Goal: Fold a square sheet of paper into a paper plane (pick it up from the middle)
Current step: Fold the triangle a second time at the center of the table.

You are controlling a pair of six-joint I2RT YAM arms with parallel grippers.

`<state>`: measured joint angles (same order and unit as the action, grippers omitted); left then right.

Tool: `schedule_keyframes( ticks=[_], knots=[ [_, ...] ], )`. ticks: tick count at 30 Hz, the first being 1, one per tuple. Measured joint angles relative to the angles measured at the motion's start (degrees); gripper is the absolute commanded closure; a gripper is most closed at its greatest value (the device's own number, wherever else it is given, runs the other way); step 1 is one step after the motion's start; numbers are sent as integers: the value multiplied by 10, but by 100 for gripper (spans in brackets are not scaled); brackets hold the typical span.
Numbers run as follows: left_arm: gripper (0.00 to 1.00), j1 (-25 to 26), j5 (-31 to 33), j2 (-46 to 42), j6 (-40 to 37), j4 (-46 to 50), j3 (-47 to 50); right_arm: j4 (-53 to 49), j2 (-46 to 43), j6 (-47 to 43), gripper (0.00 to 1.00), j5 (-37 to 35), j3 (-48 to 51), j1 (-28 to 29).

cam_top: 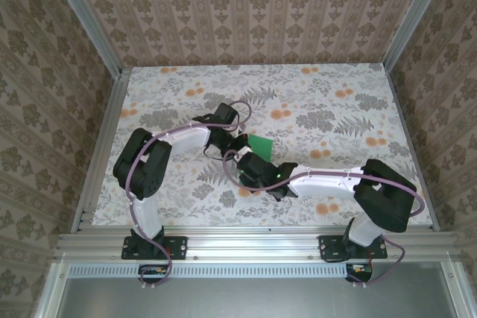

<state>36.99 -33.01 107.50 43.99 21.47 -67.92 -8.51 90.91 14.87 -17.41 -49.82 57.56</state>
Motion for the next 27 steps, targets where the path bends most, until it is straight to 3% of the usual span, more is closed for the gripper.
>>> schedule_keyframes(
  ticks=[14,16,21,27],
  knots=[
    [91,0,0,0,0,1,-6,-20,3,3,99,-6,-9,0],
    [85,0,1,0,-1,1,-7,-20,3,3,100,-5,-9,0],
    [53,-2,17,-2,-9,13,-9,-20,3,7,100,29,-9,-8],
    [39,-21,58,-50,-7,26,0,-3,3,44,100,99,-9,-26]
  ],
)
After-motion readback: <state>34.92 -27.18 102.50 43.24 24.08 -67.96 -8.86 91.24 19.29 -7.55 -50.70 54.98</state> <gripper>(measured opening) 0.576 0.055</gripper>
